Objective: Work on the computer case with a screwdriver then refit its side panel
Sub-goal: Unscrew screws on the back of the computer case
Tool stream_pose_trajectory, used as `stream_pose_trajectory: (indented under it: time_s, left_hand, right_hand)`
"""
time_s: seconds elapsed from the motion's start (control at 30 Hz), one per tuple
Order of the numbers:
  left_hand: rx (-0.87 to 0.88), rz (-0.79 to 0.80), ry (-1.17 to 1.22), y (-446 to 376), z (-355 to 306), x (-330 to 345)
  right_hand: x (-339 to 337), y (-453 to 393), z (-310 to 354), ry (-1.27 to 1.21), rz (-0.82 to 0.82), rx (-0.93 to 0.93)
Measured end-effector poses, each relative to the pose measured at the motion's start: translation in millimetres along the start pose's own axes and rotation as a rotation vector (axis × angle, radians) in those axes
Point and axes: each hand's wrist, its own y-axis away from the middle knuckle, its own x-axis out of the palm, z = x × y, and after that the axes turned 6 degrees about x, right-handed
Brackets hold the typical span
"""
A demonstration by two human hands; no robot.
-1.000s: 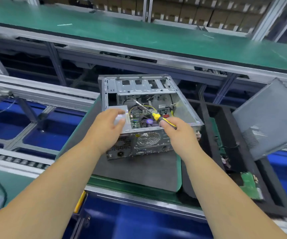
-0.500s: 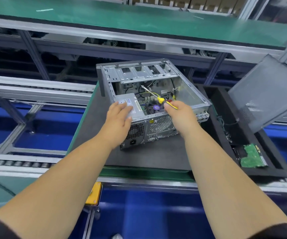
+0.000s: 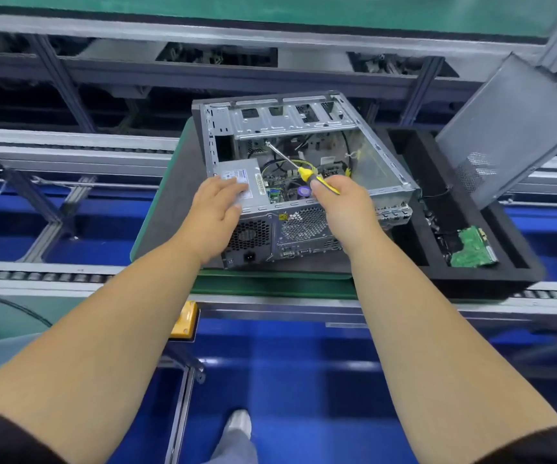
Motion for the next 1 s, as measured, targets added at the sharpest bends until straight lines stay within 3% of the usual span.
stream_pose_trajectory:
  time_s: [0.53,0.7,0.83,0.93,1.0]
  left_hand:
    - [0.035,0.037,-0.015,44.7,-17.9,-1.9]
    - [0.12,-0.244,0.034,70.9,-21.8,9.6]
    - [0.372,-0.384,-0.104,94.0,-20.2,30.2]
    - [0.584,-0.271,-0.17,106.5,-10.4,53.8]
    - [0.546,-0.087,-0.108,114.1,-0.5,71.6]
  right_hand:
    - [-3.2,68.7,-20.5,-0.142,-0.146,-0.038]
    - [9.0,99.8,-52.1,-0.165,-0.291,-0.074]
    - [25.8,122.6,-85.0,-0.22,-0.29,0.029]
    - [41.8,138.0,-109.2,-0.254,-0.295,0.073]
    - [51.6,147.7,-122.8,-0.279,-0.316,0.057]
